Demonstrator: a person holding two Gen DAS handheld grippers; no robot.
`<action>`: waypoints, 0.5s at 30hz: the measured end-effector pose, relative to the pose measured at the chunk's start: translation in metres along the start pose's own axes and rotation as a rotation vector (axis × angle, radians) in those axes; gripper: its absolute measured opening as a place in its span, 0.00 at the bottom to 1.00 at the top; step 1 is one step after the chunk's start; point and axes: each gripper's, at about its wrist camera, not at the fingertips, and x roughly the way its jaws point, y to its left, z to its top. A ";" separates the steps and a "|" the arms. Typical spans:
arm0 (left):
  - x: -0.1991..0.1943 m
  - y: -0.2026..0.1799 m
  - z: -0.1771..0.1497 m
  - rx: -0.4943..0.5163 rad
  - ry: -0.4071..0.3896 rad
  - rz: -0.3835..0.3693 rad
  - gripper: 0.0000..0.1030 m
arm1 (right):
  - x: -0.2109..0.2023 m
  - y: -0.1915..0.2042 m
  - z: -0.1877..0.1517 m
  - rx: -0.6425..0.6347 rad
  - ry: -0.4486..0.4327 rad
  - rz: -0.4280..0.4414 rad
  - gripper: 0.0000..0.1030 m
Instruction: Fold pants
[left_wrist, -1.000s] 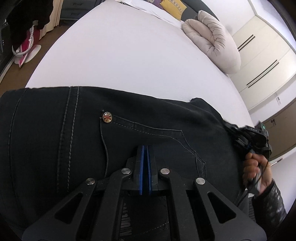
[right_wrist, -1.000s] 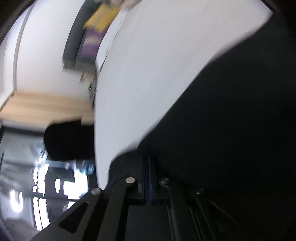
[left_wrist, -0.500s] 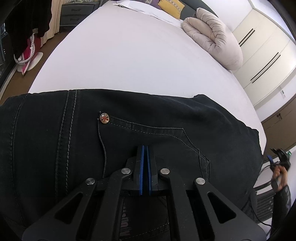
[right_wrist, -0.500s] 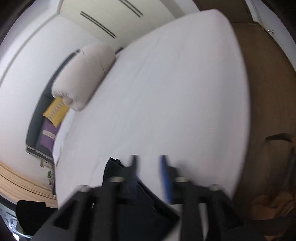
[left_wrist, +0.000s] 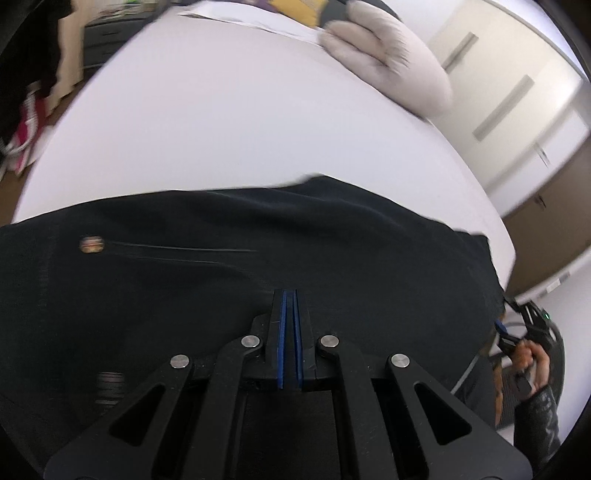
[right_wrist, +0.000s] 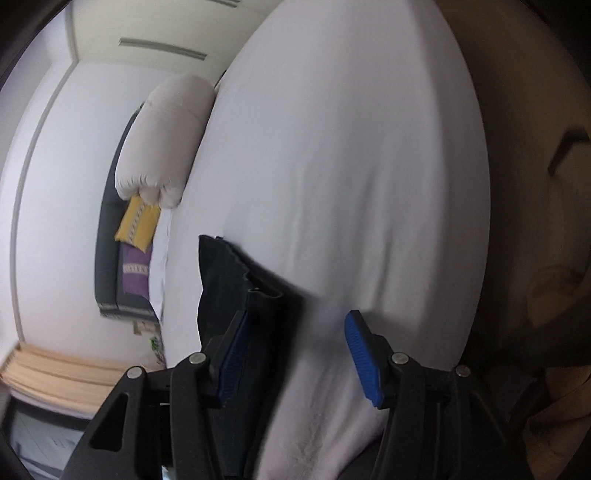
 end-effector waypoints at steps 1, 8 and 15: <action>0.005 -0.006 -0.001 0.012 0.018 -0.005 0.03 | 0.000 -0.004 0.000 0.008 0.002 0.020 0.56; 0.031 -0.014 -0.016 0.015 0.076 -0.030 0.03 | -0.010 -0.008 -0.003 0.022 -0.003 0.134 0.55; 0.036 -0.012 -0.018 0.002 0.072 -0.049 0.03 | -0.008 0.006 -0.009 0.009 0.004 0.180 0.54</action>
